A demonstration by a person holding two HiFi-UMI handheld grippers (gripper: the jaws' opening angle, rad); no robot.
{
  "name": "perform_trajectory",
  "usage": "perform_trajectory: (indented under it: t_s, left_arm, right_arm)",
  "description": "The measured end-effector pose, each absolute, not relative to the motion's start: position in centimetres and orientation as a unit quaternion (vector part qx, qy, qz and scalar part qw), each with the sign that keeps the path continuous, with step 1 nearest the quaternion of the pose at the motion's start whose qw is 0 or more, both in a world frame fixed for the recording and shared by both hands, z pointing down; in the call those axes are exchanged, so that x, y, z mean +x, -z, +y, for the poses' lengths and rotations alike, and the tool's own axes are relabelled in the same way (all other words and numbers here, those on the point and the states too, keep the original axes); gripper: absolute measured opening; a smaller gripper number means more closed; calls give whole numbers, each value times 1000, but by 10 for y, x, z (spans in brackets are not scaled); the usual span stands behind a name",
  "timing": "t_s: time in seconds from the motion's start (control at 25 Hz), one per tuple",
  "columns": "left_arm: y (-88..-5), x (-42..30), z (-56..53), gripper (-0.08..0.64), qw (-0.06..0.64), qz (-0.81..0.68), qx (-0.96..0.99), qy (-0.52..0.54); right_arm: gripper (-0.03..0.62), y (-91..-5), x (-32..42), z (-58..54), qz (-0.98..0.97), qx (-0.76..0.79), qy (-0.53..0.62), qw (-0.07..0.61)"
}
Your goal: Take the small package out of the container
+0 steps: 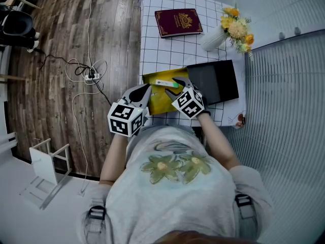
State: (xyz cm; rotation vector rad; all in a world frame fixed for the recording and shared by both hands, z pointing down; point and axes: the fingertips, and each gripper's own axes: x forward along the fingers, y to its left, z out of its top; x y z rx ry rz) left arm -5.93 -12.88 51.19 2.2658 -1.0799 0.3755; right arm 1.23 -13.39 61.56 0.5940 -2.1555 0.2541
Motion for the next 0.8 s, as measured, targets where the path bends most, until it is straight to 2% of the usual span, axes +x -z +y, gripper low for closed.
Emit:
perform_trajectory:
  t_s: [0.8]
  left_arm:
    - [-512, -57, -127, 8, 298, -406, 852, -143]
  right_arm:
    - [189, -636, 15, -135, -856, 226, -106, 453]
